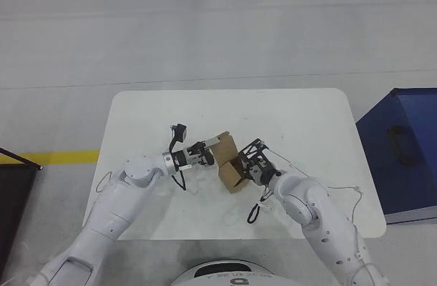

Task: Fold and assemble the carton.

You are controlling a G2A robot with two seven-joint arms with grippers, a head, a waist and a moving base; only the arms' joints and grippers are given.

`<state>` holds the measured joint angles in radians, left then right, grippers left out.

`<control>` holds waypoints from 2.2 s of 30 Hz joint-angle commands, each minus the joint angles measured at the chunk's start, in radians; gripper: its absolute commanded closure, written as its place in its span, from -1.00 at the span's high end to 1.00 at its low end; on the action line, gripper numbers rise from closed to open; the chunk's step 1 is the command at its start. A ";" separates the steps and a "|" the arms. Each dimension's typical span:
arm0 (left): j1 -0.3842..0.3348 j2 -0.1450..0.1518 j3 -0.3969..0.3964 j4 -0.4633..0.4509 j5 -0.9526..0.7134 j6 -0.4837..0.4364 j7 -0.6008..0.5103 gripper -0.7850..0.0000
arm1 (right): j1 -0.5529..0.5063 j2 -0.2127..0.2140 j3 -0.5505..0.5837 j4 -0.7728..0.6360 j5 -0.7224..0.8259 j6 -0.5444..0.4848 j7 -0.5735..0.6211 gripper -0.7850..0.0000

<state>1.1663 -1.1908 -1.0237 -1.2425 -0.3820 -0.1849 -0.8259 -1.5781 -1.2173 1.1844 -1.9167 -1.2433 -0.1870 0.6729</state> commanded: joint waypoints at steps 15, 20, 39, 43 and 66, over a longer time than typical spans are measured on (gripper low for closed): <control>0.076 0.038 -0.179 -0.027 -0.123 -0.039 -0.066 1.00 | -0.017 0.009 0.002 -0.013 -0.014 -0.049 -0.064 0.60; 0.061 0.034 -0.142 -0.091 -0.059 0.012 -0.049 1.00 | -0.073 0.017 0.048 -0.050 -0.013 -0.080 -0.215 0.98; -0.091 0.016 0.054 -0.159 0.407 0.221 0.000 1.00 | -0.273 0.050 0.188 0.026 -0.020 -0.219 -0.455 0.84; -0.097 0.018 0.075 -0.169 0.445 0.239 -0.063 1.00 | -0.255 0.048 0.165 0.061 -0.015 -0.205 -0.470 0.87; -0.128 0.006 0.186 -0.167 0.582 0.248 -0.137 1.00 | -0.198 0.055 0.117 0.088 0.049 -0.301 -0.429 1.00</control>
<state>1.0387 -1.1839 -0.8402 -1.4087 0.2017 0.0633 -0.9648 -1.7740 -1.1635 1.2971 -1.8258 -1.1986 -0.4819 0.2453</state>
